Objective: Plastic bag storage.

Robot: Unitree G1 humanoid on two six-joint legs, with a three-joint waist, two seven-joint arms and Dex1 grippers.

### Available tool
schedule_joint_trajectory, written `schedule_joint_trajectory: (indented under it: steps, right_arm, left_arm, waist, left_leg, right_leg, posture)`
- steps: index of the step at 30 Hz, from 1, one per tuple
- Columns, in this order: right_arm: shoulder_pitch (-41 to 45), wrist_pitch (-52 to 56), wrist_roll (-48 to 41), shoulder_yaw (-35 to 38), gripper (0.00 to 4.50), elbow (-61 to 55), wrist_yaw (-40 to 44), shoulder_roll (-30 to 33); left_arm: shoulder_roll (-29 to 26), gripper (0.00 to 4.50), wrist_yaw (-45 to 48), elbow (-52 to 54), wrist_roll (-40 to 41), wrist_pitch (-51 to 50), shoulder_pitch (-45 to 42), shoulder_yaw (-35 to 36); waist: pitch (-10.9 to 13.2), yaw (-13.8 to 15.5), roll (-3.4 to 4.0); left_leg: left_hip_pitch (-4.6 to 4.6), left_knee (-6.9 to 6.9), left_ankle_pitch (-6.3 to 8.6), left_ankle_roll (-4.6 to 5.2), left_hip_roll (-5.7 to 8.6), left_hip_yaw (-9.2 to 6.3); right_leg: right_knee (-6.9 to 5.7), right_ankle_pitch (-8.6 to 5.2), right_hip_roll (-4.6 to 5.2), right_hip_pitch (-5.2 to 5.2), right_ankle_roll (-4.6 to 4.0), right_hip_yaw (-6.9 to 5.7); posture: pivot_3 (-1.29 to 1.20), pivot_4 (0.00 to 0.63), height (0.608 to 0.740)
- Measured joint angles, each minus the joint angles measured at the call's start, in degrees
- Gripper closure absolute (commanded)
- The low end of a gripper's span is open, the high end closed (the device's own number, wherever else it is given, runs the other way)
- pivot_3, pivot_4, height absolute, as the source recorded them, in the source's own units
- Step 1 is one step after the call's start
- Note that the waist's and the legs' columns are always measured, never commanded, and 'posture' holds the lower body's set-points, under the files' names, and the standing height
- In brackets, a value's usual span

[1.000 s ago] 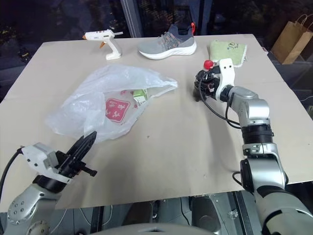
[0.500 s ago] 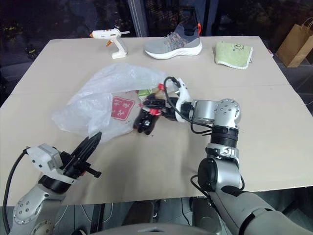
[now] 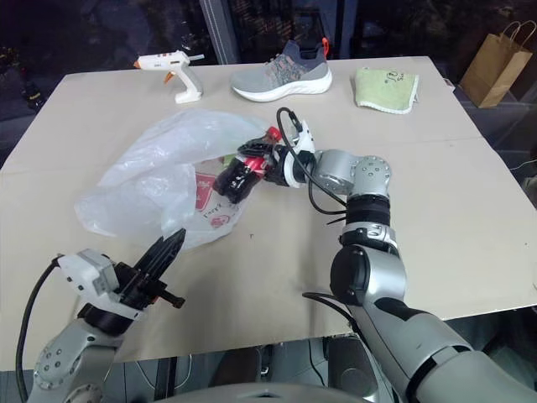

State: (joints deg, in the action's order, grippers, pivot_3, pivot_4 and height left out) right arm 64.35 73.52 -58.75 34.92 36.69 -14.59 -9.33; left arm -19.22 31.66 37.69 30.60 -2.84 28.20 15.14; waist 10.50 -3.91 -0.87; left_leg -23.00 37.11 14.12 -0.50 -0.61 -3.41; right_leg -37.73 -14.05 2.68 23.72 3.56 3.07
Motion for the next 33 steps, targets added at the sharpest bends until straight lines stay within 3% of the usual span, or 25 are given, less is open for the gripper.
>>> schedule_joint_trajectory:
  steps: [8,10,11,16,21,28,30,33]
  right_arm:
    - [0.5,-8.0,-1.1,-6.9,1.45,7.8,-0.6,-0.1]
    - [1.0,-10.1,-1.1,-8.6,0.4,10.6,0.2,-0.2]
    - [1.2,-10.5,-1.2,-9.3,0.09,11.3,0.7,-0.3]
    - [3.6,-10.8,-0.3,-17.1,0.09,11.5,6.5,-0.5]
    - [3.6,-10.1,4.3,-28.5,0.09,4.5,15.8,-0.5]
    - [0.6,-11.8,11.7,-37.4,0.09,-5.0,25.5,0.9]
    - [-2.5,-13.8,15.0,-41.3,0.09,-9.1,29.9,3.0]
    - [-5.1,-18.8,20.4,-45.8,0.09,-16.7,38.6,11.8]
  left_arm:
    - [-0.4,4.5,-1.2,1.7,0.1,-1.6,-1.5,-1.5]
    - [-0.5,4.5,-1.8,1.8,0.1,-2.2,-2.2,-1.7]
    - [-0.6,4.5,-2.0,1.8,0.1,-2.4,-2.4,-1.7]
    - [-1.1,4.5,-3.2,2.3,0.1,-4.4,-4.3,-2.2]
    - [-1.9,4.5,-3.8,2.5,1.0,-5.6,-5.1,-2.1]
    - [-2.4,4.5,-3.2,2.5,1.2,-5.9,-5.0,-2.0]
    - [-2.4,4.5,-2.9,2.1,1.2,-5.8,-5.0,-1.9]
    - [-2.4,4.5,-2.0,2.0,1.2,-5.3,-4.7,-1.6]
  waist:
    - [0.0,-0.2,0.0]
    - [0.0,-0.2,0.0]
    - [0.0,-0.2,0.0]
    - [0.0,-0.2,0.0]
    - [0.0,-0.1,0.0]
    - [0.0,0.0,-0.03]
    - [0.0,0.1,-0.03]
    - [0.0,0.7,-0.04]
  left_leg:
    - [0.03,0.0,0.0,0.0,-0.02,0.0]
    - [0.03,0.0,0.0,0.0,-0.02,0.0]
    - [0.03,0.0,0.0,0.0,-0.02,0.0]
    - [0.04,0.0,0.0,0.0,-0.02,-0.02]
    - [0.04,0.0,0.0,0.0,-0.02,-0.04]
    - [0.05,-0.01,0.0,0.0,-0.02,-0.07]
    - [0.02,0.01,0.0,-0.01,0.0,-0.07]
    - [-0.01,0.07,0.0,-0.01,0.06,-0.09]
  right_leg:
    - [-0.04,0.0,-0.02,0.0,0.0,0.01]
    - [-0.04,0.0,-0.03,0.01,0.0,0.0]
    - [-0.04,0.0,-0.03,0.01,0.0,0.0]
    - [-0.04,0.0,-0.03,0.01,0.0,-0.01]
    - [-0.05,0.0,-0.03,0.01,0.0,-0.02]
    - [-0.02,-0.01,-0.03,0.0,0.0,-0.05]
    - [-0.01,0.0,-0.01,0.0,0.0,-0.05]
    - [0.0,0.0,0.07,-0.01,0.02,-0.09]
  posture:
    - [0.0,0.15,0.74]
    - [0.0,0.15,0.74]
    - [0.0,0.15,0.74]
    - [0.0,0.15,0.74]
    - [0.0,0.15,0.74]
    - [0.0,0.15,0.74]
    - [0.0,0.15,0.74]
    - [0.0,0.15,0.74]
